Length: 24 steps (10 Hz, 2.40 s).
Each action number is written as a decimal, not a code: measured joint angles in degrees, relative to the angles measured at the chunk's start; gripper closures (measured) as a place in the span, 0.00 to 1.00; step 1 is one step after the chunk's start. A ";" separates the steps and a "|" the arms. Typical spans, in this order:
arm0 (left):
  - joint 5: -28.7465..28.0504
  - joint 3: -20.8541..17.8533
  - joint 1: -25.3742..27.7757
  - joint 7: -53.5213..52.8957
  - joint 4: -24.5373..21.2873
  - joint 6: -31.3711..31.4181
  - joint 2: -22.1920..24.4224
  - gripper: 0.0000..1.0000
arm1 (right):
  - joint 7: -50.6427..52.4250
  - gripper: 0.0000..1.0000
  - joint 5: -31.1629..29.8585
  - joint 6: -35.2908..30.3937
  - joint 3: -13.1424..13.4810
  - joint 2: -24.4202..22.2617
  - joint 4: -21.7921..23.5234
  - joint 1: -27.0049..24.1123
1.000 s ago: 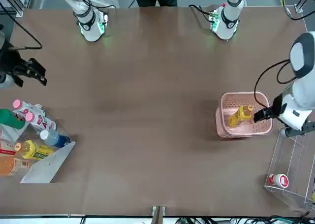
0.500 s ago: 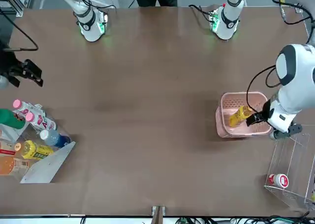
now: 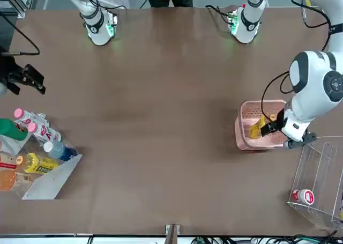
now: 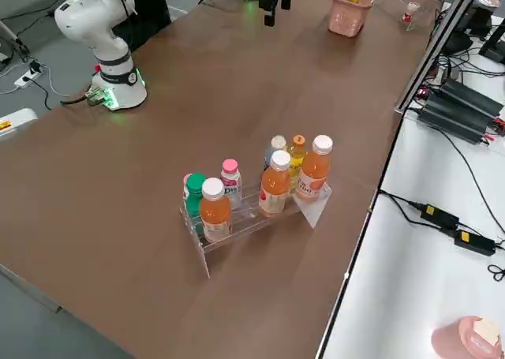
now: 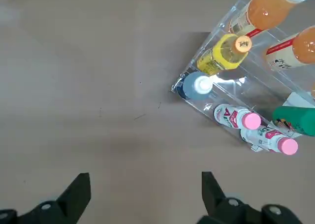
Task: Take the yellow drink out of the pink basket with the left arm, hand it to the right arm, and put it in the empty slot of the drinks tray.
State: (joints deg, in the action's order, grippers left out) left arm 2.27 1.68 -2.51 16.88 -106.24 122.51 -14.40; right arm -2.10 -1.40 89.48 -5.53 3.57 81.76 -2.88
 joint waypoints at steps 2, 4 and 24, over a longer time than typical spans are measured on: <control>0.00 -0.01 0.16 0.02 -2.12 0.98 0.78 0.02 | 0.00 0.00 -0.04 -0.06 0.01 0.00 -0.04 -0.31; 0.00 -0.08 0.34 0.03 -3.60 1.28 1.55 0.03 | 0.01 0.00 0.03 -0.12 0.09 0.00 -0.05 -1.94; -0.01 -1.02 0.95 0.05 -8.31 2.01 4.48 0.40 | 0.11 0.00 0.10 -0.34 -0.52 0.00 -0.05 -1.49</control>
State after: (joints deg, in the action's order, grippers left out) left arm 2.27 0.66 -1.56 16.93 -114.55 124.52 -9.92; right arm -1.99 -1.31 89.14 -6.04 3.57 81.71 -4.37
